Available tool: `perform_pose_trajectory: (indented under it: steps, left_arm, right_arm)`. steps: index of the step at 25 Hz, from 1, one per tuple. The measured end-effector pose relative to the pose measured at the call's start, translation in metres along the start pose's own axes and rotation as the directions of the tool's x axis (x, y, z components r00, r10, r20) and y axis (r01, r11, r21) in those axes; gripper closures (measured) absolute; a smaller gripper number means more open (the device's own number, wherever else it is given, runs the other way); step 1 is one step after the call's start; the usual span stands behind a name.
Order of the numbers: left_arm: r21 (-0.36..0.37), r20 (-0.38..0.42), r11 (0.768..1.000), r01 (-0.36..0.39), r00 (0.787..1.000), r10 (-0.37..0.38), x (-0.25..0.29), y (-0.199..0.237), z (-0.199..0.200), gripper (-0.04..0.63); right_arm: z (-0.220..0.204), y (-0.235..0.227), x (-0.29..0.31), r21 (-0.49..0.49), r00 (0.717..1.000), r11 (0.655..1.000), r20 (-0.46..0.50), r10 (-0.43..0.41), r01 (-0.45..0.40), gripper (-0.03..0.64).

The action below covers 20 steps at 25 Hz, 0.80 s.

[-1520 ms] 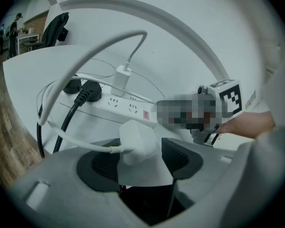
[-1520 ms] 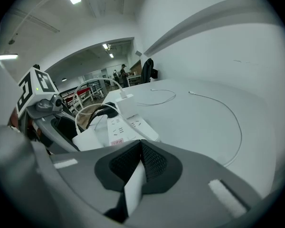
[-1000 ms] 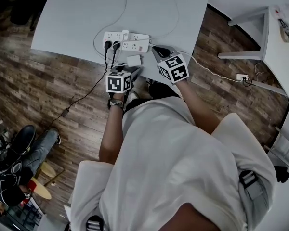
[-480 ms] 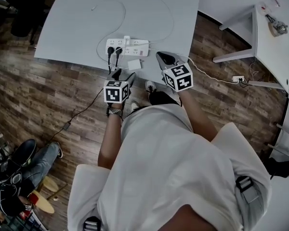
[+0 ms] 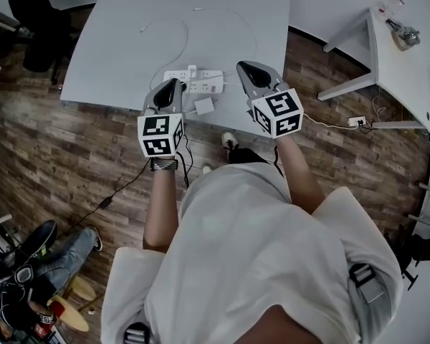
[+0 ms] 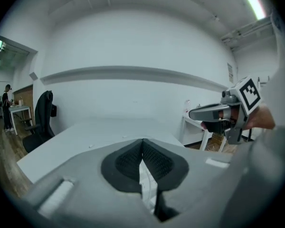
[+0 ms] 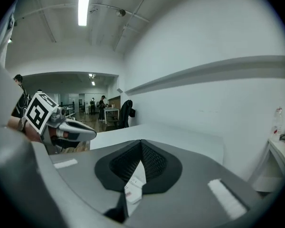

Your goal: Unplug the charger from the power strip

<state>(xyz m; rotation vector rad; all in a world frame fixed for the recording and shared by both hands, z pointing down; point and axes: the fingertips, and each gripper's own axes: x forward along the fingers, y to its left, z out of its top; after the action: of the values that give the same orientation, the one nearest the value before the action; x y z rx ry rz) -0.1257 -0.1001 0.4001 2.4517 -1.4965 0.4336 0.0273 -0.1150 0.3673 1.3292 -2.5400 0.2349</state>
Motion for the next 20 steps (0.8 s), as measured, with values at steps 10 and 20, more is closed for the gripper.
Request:
perform_pose_trajectory:
  steps: [10,20]
  left_arm:
    - [0.121,0.208,0.991,-0.062,0.977,0.036,-0.026,0.020,0.124,0.589]
    - [0.311,0.334,0.940,-0.140,0.942,0.030,-0.066,0.004,0.195,0.589]
  right_arm:
    - [0.128,-0.003,-0.028,-0.050,0.970,0.998,0.242,-0.014,0.027,0.614]
    - [0.193,0.025,-0.049,-0.166,0.943,0.984,0.332,-0.002,0.061,0.615]
